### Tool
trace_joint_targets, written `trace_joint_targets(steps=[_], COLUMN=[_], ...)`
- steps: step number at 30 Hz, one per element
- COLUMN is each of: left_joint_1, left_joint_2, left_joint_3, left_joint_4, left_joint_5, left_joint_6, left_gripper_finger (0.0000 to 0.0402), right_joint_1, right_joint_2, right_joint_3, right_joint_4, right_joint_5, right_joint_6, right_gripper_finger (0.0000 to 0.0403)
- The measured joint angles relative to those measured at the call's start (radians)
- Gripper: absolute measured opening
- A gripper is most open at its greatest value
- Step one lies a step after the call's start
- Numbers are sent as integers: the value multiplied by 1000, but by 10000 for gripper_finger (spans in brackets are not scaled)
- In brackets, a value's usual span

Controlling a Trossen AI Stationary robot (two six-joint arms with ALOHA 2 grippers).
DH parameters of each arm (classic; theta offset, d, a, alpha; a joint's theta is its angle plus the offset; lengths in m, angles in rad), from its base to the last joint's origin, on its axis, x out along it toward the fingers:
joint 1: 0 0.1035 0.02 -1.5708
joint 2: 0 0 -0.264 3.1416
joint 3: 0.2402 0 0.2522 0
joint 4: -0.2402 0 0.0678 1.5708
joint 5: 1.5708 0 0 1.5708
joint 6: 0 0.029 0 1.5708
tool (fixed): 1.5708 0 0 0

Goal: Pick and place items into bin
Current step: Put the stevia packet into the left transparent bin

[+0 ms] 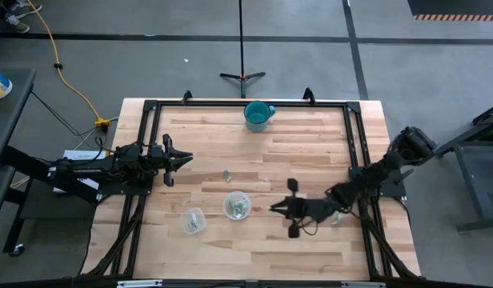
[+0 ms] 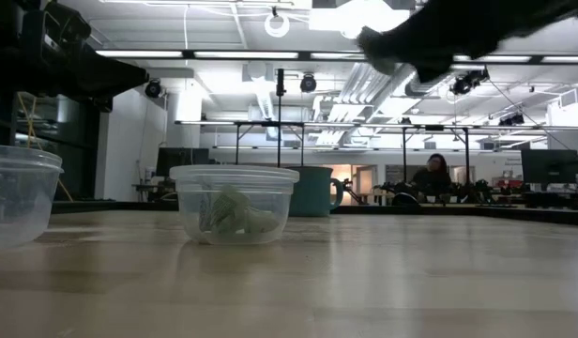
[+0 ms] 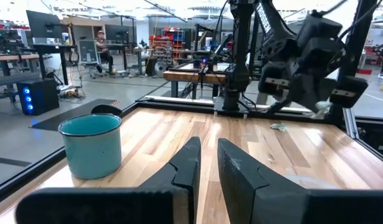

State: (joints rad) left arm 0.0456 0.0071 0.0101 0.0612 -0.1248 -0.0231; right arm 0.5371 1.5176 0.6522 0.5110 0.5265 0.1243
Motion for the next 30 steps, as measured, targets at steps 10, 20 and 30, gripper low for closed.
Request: trace_joint_targets(steps=[10,20,30], left_joint_1=[0,0,0], left_joint_2=[0,0,0], left_joint_3=[0,0,0], left_joint_4=[2,2,1], left_joint_5=[0,0,0], left_joint_6=[0,0,28], left_gripper_finger=[92,92,92], right_joint_1=[-220,-338,-394], right_joint_2=[334,589,845], right_joint_3=[298,726,1047], right_joint_4=[121,55,-38], right_joint_5=[-352,-729,-926], right_joint_6=[-160,-336,-282], right_gripper_finger=[3,1,1])
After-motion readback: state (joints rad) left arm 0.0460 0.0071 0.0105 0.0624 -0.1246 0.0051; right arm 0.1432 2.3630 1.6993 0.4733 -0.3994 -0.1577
